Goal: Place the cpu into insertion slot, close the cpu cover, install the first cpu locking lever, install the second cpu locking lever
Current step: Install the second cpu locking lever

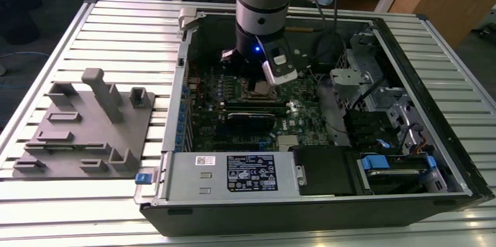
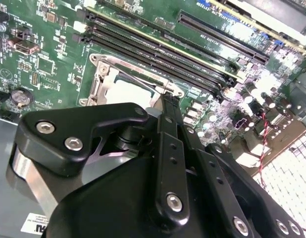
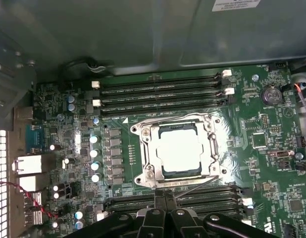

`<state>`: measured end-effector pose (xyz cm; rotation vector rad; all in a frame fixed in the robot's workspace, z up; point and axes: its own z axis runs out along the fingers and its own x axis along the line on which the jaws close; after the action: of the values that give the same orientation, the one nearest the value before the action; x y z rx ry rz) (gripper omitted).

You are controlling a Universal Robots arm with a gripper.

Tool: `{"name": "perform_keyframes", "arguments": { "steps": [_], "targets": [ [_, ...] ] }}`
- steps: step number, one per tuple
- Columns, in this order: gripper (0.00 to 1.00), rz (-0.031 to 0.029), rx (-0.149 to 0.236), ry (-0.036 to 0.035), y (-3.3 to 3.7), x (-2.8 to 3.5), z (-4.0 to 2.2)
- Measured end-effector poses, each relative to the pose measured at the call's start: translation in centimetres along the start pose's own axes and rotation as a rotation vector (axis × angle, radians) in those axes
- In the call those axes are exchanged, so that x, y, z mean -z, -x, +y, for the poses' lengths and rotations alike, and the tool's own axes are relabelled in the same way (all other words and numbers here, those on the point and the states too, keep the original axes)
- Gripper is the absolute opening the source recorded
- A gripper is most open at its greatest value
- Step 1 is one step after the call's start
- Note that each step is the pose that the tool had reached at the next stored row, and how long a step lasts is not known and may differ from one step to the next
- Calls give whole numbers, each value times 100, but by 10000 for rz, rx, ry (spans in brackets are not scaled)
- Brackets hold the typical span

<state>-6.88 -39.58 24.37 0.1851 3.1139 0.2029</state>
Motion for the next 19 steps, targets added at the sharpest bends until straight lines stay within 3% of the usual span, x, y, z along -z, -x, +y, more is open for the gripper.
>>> {"name": "perform_keyframes", "arguments": {
  "steps": [19],
  "targets": [
    [10,-8,-62,-6,-39,-78,-22]
  ]
}}
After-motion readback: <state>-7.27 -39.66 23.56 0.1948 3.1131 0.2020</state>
